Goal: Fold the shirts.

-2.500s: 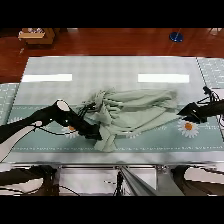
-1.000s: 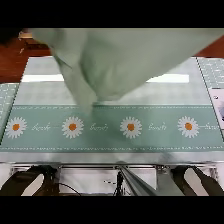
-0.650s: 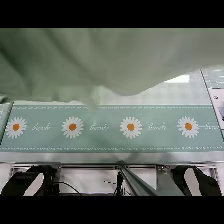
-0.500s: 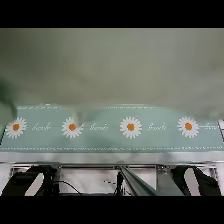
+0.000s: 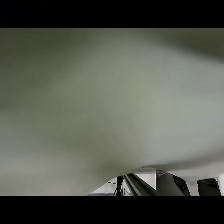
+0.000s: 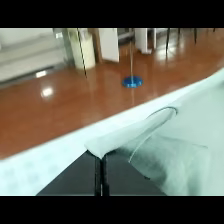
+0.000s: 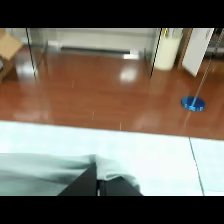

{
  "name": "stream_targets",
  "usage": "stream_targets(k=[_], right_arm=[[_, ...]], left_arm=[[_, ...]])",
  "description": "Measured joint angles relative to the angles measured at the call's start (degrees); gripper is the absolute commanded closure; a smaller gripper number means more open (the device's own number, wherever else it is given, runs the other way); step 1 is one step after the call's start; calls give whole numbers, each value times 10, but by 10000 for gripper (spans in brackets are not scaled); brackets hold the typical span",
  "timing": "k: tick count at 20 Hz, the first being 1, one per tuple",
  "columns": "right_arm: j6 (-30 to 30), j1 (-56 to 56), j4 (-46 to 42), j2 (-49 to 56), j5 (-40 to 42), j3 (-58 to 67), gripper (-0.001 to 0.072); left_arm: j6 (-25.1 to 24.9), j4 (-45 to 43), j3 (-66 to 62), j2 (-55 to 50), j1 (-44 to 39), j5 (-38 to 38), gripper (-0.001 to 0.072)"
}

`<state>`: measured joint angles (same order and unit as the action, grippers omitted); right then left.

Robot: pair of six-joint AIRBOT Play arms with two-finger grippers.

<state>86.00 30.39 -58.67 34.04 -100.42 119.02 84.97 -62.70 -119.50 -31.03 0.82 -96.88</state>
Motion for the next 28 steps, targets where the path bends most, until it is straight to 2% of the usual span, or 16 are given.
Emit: stream_targets(k=[4,8,11,15,18,22,25,28], right_arm=[[6,-4,-24,27,-40,-2,698],[-5,-6,-17,86,-54,-60,698],[-14,-7,-2,152,-56,-128,698],[-30,-42,-15,263,-49,-177,698],[-42,-88,-43,347,6,-189,698],[-41,-133,-60,433,155,-195,698],[-22,-150,-62,483,251,-196,698],[-6,-158,-79,534,297,-196,698]], left_arm=[[25,-1,34,-14,6,-55,677],[24,4,141,-40,9,-64,677],[3,25,238,-71,9,-9,676],[-48,52,325,-164,9,111,676],[-94,91,347,-266,7,179,676],[-143,134,357,-384,-11,267,676],[-167,150,359,-451,-26,347,676],[-177,156,360,-507,-39,412,676]])
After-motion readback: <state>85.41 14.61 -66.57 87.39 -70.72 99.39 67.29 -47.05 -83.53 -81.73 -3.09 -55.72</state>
